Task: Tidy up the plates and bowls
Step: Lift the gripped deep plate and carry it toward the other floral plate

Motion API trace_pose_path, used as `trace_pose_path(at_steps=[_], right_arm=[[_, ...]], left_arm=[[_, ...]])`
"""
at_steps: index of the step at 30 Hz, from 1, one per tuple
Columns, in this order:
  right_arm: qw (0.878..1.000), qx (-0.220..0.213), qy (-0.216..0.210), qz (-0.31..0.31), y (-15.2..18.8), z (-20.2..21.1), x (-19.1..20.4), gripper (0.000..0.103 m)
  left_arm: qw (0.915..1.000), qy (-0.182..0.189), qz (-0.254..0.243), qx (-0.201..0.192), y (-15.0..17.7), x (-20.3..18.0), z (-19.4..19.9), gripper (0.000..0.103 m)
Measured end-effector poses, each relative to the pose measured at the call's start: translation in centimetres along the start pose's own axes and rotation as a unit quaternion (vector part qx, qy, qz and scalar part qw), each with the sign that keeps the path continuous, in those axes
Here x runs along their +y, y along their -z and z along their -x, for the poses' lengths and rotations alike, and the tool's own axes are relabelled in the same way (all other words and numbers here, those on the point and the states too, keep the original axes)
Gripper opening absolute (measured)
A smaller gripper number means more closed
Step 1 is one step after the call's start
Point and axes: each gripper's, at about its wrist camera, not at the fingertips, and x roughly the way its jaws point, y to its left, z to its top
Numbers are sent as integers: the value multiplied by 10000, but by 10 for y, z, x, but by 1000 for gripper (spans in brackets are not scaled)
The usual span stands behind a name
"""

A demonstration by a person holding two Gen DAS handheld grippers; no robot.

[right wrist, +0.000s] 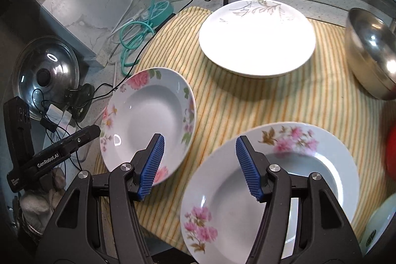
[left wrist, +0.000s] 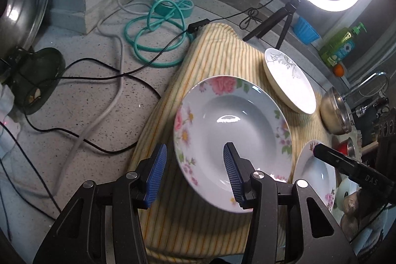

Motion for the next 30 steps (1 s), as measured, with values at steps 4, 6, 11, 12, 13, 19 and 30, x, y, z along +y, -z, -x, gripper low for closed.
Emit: trace_pose_path(at_steps=[4,6,11,12,13,19,30], right_arm=[[9999,157,-70,-5,-10,-17,2,58],[9997,226,-117,-14,-13,-24,2,53],[9991,374,-215,-48,-18,-36,3,39],[9989,404,-236,-49,-19,-38,4,37],[9988,429,-246,-44,-19,-39,3,34],[9979,568,-306,-16,-21,-48,6,19],[9981,553,-43,269,-20,-51,15,15]], left_arm=[[10000,6,9,57,-4,3,-7,44],[9999,40,40,93,-6,5,-11,43],[9998,87,78,190,-9,8,-18,35],[9997,88,89,210,-9,9,-19,34],[9996,119,112,232,-10,10,-20,33],[9991,218,130,339,-12,12,-26,24],[9990,231,109,354,-11,10,-27,23]])
